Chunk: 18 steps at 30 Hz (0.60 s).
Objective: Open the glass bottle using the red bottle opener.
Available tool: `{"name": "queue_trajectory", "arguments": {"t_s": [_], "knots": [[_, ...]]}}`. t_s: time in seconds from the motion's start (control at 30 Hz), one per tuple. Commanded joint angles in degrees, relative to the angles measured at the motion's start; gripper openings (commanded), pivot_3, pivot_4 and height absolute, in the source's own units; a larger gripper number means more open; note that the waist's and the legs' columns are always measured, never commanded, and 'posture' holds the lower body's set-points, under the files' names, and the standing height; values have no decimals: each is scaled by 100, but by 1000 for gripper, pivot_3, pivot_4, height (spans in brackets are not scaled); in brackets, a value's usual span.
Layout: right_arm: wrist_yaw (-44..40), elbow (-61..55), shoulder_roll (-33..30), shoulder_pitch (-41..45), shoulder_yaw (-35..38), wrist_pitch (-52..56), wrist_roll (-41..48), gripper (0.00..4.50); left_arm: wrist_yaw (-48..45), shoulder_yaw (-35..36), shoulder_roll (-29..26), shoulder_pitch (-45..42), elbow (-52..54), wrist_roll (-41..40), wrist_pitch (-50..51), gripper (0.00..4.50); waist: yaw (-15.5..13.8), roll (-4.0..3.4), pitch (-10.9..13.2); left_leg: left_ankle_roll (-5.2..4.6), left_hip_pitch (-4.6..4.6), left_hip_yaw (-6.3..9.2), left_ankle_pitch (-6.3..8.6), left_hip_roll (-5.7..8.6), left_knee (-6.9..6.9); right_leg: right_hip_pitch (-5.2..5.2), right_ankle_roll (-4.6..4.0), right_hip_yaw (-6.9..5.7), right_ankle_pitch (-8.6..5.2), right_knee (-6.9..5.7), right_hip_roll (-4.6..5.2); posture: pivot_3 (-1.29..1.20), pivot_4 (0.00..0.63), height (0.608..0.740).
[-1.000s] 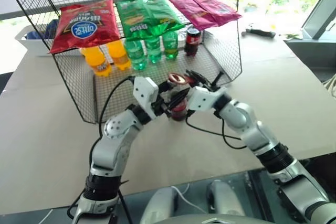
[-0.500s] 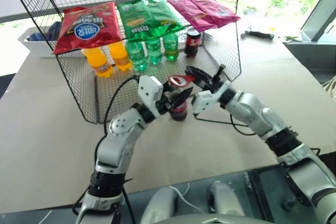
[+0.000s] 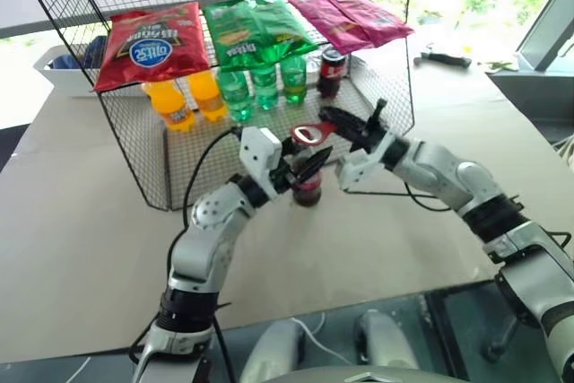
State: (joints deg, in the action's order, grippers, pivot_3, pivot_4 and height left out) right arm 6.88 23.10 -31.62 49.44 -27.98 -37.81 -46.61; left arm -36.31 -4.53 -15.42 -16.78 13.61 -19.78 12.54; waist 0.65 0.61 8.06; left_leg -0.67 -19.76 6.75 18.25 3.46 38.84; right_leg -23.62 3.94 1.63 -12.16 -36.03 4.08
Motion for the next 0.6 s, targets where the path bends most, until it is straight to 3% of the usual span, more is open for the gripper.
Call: {"name": "queue_trajectory", "arguments": {"t_s": [0.03,0.27,0.6], "knots": [[78,399,-241,37,-91,-42,-438,0,-60,-116,5,30,-29,15,8,2421,8,10,-6,0,1,1,0,-3,-6,0,0,-1,0,6,-2,0,150,740],[339,525,-366,212,-23,-91,-533,0,-59,-115,2,29,-63,5,14,2421,17,8,-6,0,3,-4,0,-7,-46,-13,-2,2,-1,18,-2,0,150,740],[-176,234,2,-98,202,-589,565,0,-106,-76,-99,83,-63,4,7,2421,26,7,-5,0,1,-6,0,-10,-50,-14,-2,3,-1,21,-3,0,150,740]]}}
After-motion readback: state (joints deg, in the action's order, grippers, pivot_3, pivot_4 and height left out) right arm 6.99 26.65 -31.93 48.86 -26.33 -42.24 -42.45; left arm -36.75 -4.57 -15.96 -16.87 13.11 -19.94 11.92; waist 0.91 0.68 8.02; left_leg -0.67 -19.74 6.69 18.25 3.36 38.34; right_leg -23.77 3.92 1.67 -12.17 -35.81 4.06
